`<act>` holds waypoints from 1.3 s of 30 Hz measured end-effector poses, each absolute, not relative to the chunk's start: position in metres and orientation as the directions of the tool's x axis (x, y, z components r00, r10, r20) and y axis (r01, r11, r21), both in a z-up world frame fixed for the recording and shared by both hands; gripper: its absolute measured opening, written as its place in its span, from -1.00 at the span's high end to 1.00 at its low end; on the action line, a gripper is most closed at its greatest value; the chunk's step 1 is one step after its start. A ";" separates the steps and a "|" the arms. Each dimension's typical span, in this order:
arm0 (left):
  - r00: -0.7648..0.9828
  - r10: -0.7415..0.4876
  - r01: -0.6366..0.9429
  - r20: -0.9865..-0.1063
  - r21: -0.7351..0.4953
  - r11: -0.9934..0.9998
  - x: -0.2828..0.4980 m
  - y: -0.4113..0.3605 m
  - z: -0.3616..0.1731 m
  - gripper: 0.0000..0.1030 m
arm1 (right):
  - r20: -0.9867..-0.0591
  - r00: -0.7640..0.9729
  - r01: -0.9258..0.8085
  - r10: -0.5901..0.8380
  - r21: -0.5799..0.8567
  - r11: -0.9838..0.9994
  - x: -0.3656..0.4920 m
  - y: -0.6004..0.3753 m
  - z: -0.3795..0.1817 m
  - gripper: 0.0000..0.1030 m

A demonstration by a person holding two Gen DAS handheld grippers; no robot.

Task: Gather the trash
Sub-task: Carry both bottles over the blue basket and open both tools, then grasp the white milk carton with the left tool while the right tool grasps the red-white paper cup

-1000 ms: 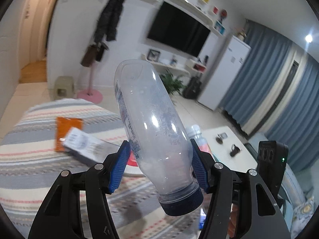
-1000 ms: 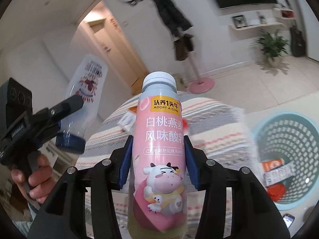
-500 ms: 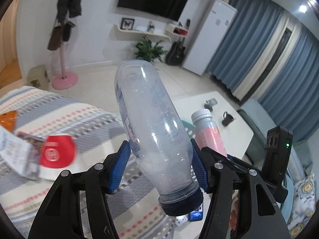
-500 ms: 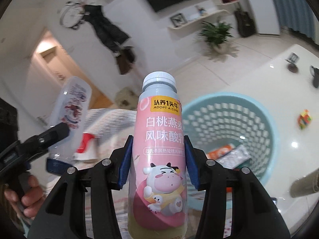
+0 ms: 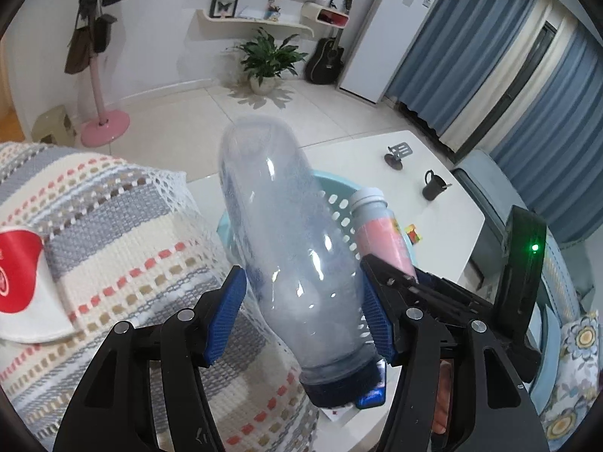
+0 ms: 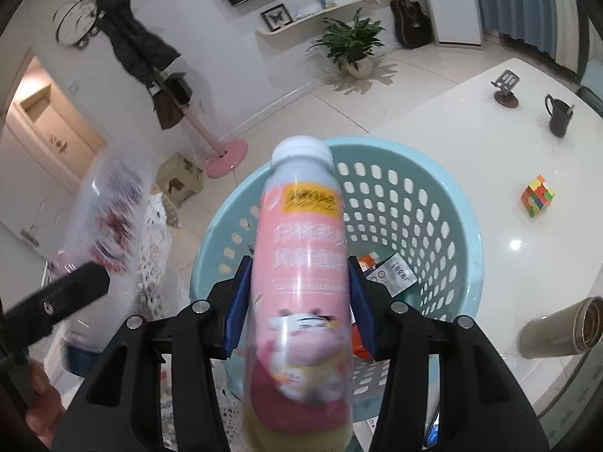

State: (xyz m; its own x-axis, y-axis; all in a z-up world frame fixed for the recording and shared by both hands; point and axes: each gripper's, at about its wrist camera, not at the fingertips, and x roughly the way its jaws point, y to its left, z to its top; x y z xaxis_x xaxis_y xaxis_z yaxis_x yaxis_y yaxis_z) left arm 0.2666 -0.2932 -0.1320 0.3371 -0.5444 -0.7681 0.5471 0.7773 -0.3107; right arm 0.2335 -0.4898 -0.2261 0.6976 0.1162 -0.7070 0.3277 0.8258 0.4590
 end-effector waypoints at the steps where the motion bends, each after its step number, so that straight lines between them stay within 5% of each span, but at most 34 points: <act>1: 0.336 -0.549 0.548 -0.765 -0.316 0.775 0.266 -0.291 -0.131 -0.22 | -0.689 0.714 0.325 0.125 0.484 0.812 0.232 -0.494 -0.224 0.10; 14: 0.428 -0.541 0.560 -0.724 -0.258 0.787 0.239 -0.258 -0.106 -0.26 | -0.668 0.729 0.253 0.149 0.466 0.848 0.222 -0.465 -0.198 0.10; 23: 0.540 -0.514 0.460 -0.666 -0.278 0.843 0.226 -0.191 -0.080 -0.26 | -0.611 0.757 0.045 0.234 0.405 0.913 0.227 -0.390 -0.152 0.10; 31: 0.714 -0.269 0.217 -0.646 -0.161 0.963 0.232 -0.107 -0.075 -0.39 | -0.601 0.724 -0.100 0.337 0.393 0.914 0.254 -0.313 -0.141 0.10; 39: 0.683 -0.130 0.092 -0.719 -0.092 0.991 0.267 -0.086 -0.103 -0.41 | -0.639 0.674 -0.137 0.371 0.386 0.912 0.283 -0.263 -0.160 0.10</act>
State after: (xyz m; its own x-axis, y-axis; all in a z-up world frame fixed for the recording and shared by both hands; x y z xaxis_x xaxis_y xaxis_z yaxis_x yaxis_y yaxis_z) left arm 0.2668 -0.0856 -0.1032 0.6830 -0.1302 -0.7187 0.0923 0.9915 -0.0919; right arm 0.2835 -0.2626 -0.1596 0.6736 0.3714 -0.6390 -0.1369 0.9123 0.3859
